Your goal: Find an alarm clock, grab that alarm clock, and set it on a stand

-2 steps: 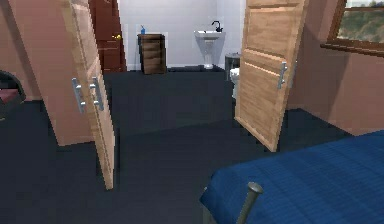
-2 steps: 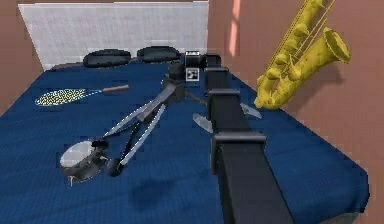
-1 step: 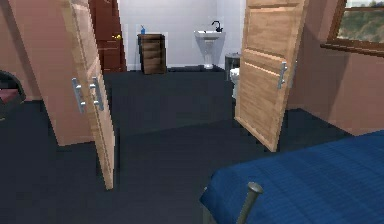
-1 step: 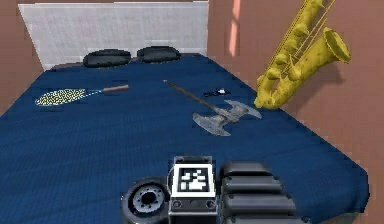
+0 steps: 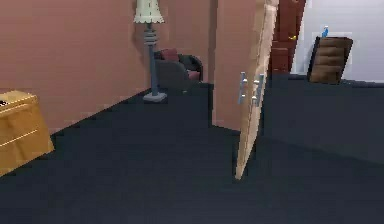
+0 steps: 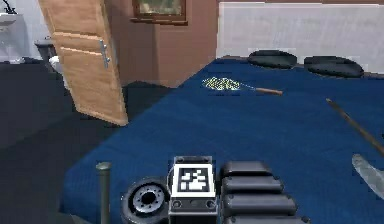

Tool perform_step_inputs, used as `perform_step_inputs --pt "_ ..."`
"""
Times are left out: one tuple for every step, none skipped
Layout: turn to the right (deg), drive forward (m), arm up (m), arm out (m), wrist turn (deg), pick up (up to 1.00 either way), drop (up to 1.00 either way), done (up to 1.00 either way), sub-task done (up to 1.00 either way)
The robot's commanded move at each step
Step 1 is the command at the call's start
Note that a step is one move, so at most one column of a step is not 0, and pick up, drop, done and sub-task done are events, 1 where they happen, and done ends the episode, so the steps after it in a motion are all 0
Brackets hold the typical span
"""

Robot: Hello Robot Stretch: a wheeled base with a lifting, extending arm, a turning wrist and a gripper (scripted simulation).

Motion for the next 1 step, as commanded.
perform_step_inputs --pt "-36.0 0.00 0.00 0.00 0.0 0.00 0.00 0.00 0.00"
